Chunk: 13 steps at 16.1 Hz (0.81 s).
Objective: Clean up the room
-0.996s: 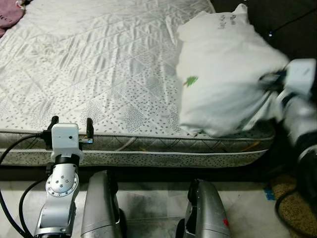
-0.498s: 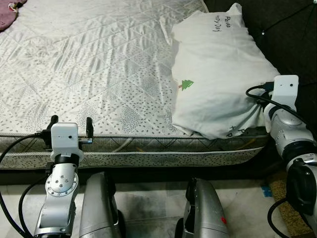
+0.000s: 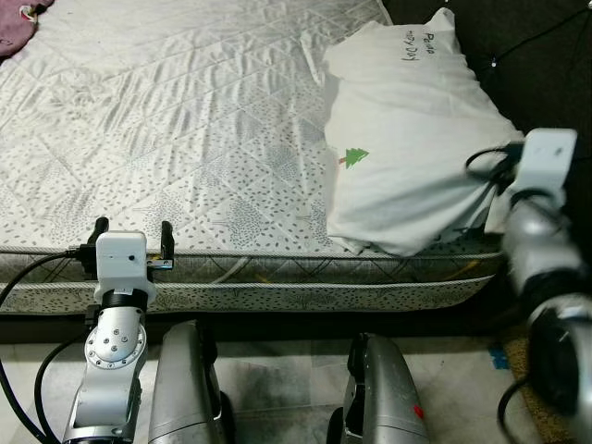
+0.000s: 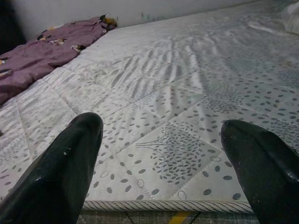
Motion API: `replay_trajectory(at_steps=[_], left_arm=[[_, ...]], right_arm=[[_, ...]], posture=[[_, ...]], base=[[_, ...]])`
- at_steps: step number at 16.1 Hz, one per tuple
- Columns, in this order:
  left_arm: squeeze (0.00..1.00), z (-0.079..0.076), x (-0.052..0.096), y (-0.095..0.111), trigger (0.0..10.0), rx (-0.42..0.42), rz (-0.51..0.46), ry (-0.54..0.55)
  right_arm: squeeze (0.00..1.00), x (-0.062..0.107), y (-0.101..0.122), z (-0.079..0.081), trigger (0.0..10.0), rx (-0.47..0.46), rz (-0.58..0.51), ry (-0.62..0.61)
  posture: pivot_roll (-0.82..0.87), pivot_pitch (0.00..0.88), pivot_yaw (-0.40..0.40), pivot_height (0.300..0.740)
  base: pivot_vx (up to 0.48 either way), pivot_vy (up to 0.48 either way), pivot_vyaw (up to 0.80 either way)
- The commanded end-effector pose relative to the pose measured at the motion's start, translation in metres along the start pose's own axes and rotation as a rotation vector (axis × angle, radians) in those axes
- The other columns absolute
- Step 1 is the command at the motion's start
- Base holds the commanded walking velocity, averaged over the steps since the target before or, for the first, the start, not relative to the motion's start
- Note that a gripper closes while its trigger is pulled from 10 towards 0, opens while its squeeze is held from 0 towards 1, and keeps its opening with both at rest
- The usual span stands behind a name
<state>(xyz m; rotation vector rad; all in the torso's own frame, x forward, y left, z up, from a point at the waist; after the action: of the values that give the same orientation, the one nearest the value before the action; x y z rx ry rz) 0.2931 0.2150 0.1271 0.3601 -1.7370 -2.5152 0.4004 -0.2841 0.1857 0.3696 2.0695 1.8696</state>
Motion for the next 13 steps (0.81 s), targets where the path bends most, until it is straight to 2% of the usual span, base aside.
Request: replay_trajectory(at_steps=[1,3,6,9,12,13], left_arm=[[0.00,-0.001,0.001,0.001,10.0,-0.005,0.001,0.000],[0.00,-0.002,0.002,0.000,10.0,-0.005,0.004,-0.004],[0.00,-0.006,0.003,-0.001,10.0,0.000,0.007,-0.014],[0.00,-0.007,0.003,0.000,10.0,0.002,0.005,-0.020],[0.00,-0.006,0.003,-0.001,10.0,-0.001,0.005,-0.024],[0.00,-0.007,0.002,0.000,10.0,-0.001,0.004,-0.024]], right_arm=[[1.00,0.000,0.009,-0.001,10.0,-0.011,-0.056,0.006],[1.00,0.017,-0.009,0.012,10.0,-0.043,-0.069,0.072],[1.00,0.051,-0.034,0.042,10.0,-0.059,-0.061,0.223],[1.00,0.076,-0.026,0.063,10.0,-0.013,-0.144,0.320],[1.00,0.077,-0.018,0.076,10.0,-0.081,-0.141,0.381],[1.00,0.080,-0.015,0.093,10.0,-0.130,-0.110,0.459]], posture=[[0.03,0.137,-0.077,0.519],[0.03,0.136,-0.078,0.519],[0.02,0.134,-0.076,0.519],[0.02,0.134,-0.073,0.519],[0.03,0.132,-0.070,0.519],[0.03,0.134,-0.070,0.519]], base=[[0.000,0.000,0.00],[0.000,0.000,0.00],[0.000,0.000,0.00],[0.000,0.000,0.00],[0.000,0.000,0.00],[0.000,0.000,0.00]])
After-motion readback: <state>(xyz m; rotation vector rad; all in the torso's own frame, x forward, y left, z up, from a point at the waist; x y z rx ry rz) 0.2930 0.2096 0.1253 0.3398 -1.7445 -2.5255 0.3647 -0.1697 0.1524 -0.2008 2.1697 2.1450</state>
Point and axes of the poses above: a point about 5 cm out from each wrist's last joint towards the gripper, its own x axis pointing back from the gripper into the wrist, its own y axis along the axis of the wrist's last joint, z = x × y, the point moved 2 cm from there along -x, pointing out of the wrist towards the gripper, and after that the axes turned 7 degrees about -x, right-handed, at the moved point
